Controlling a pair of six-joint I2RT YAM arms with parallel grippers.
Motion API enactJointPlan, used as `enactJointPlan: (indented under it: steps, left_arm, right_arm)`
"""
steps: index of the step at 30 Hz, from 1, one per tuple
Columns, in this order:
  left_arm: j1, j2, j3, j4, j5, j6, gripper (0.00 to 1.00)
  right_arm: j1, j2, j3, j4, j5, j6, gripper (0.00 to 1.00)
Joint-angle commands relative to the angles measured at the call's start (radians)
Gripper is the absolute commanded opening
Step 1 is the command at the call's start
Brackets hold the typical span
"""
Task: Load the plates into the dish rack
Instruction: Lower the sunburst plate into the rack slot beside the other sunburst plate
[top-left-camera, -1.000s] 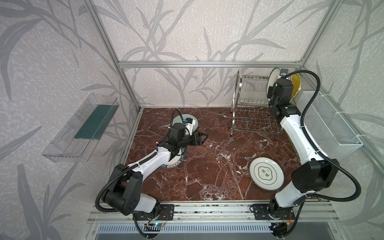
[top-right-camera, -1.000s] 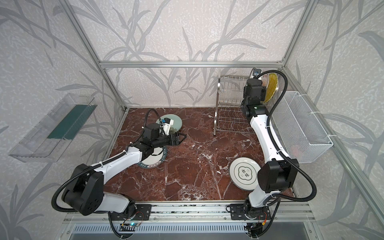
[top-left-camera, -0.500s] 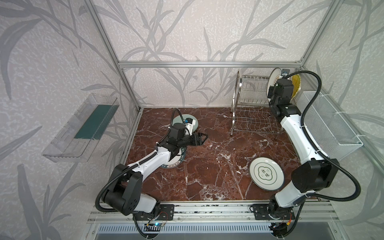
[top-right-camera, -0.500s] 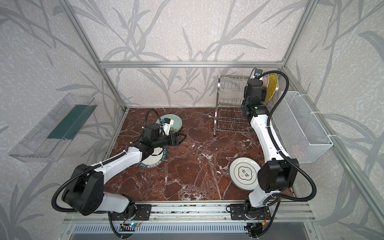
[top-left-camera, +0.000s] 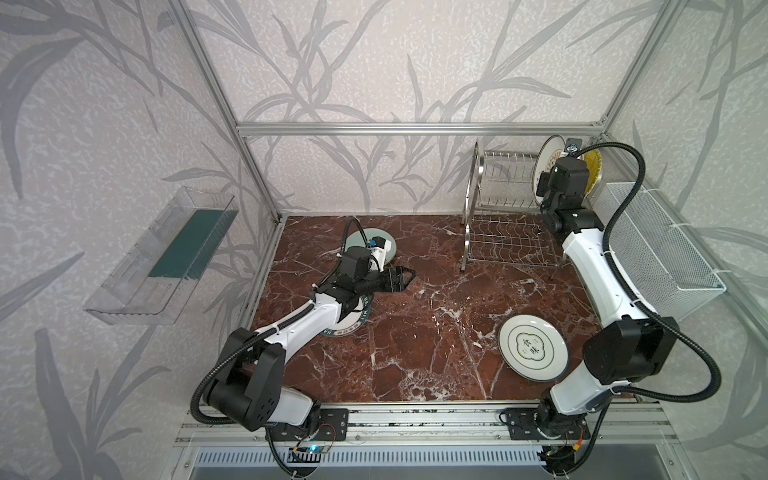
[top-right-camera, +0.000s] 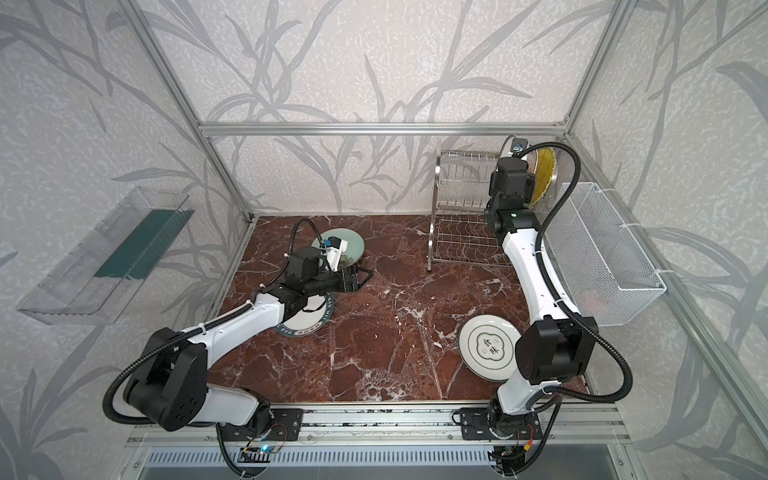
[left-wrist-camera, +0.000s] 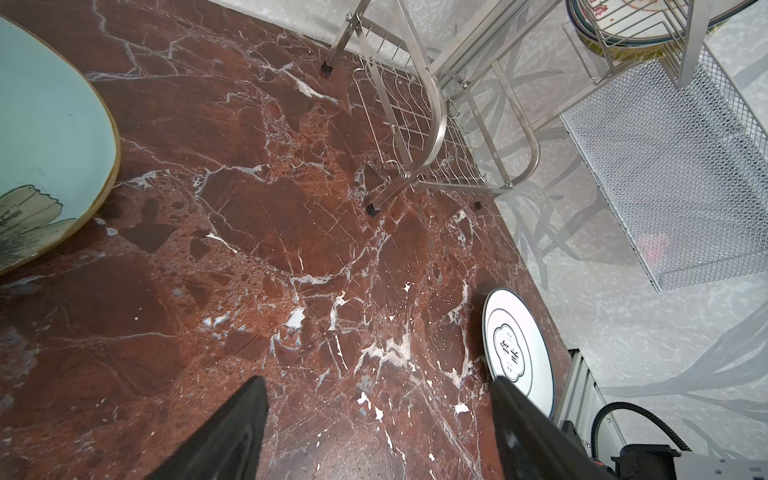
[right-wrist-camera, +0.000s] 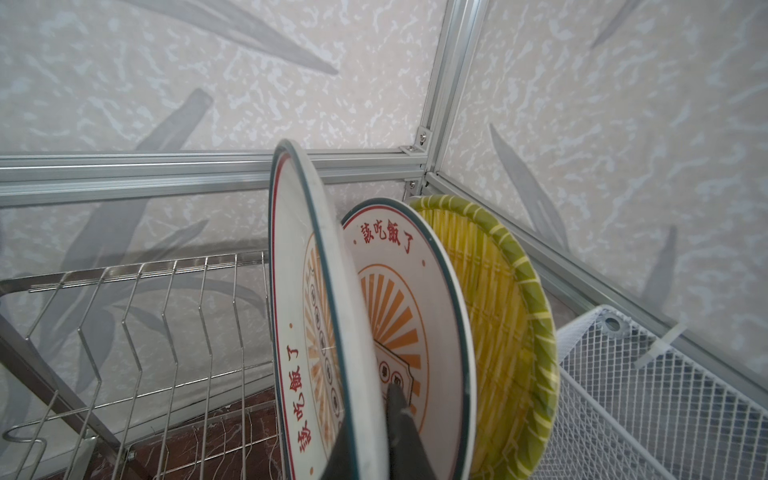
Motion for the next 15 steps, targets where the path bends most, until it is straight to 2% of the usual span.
enactJointPlan:
  steps: [1, 15]
  left_arm:
    - [0.000, -0.018, 0.010, -0.009, -0.015, 0.019, 0.82]
    - [0.000, -0.014, 0.018, -0.011, -0.009, 0.010, 0.82]
  right_arm:
    - [-0.005, 0.013, 0.010, -0.062, -0.024, 0.017, 0.07]
    - [-0.015, 0.003, 0.017, -0.065, -0.033, 0.021, 0.23]
